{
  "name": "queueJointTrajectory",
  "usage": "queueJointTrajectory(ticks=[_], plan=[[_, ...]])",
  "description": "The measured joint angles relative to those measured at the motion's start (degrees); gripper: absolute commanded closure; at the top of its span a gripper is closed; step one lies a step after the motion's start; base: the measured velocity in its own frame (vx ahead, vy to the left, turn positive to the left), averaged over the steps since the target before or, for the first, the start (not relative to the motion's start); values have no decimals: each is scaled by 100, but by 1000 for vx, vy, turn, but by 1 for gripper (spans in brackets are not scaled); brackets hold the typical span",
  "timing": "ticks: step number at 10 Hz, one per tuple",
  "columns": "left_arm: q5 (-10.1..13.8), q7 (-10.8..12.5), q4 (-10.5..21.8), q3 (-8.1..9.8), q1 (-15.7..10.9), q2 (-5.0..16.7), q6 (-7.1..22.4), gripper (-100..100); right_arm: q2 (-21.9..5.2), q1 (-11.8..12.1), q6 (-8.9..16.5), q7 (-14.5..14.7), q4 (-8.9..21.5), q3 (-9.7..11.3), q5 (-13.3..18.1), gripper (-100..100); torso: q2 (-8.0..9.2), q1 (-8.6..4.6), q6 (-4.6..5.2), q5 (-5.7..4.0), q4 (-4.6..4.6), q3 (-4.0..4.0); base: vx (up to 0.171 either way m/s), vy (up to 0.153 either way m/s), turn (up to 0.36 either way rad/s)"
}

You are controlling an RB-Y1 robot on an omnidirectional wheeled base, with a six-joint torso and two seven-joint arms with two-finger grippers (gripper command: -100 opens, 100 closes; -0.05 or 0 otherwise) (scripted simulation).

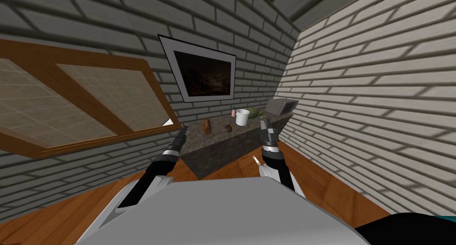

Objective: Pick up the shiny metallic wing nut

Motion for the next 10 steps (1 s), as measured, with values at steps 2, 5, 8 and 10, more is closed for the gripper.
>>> queueJointTrajectory(ticks=[2, 5, 8, 10], plan=[[-24, 38, -30, 42, 40, 113, 260, -100, 0, 0, 0, 0, 0, 0, 0, 0, -3, -2, -1, 0, 0, -2, -22, 22, -138], [-62, 96, -108, 82, 98, 262, 706, -100, 0, 1, 0, 0, 0, -1, 0, 0, -6, 1, -3, 1, -1, -3, -22, 30, -185], [-75, 194, -163, 157, 174, 494, 1147, -100, 0, 0, 0, 0, 0, 0, 0, 0, -5, 0, 0, 0, -1, -3, -23, 26, -161], [-96, 251, -203, 175, 202, 623, 1429, -100, 0, 1, 0, 0, 0, 0, 0, 0, -7, 3, -1, 1, -1, -4, -16, 33, -161]])
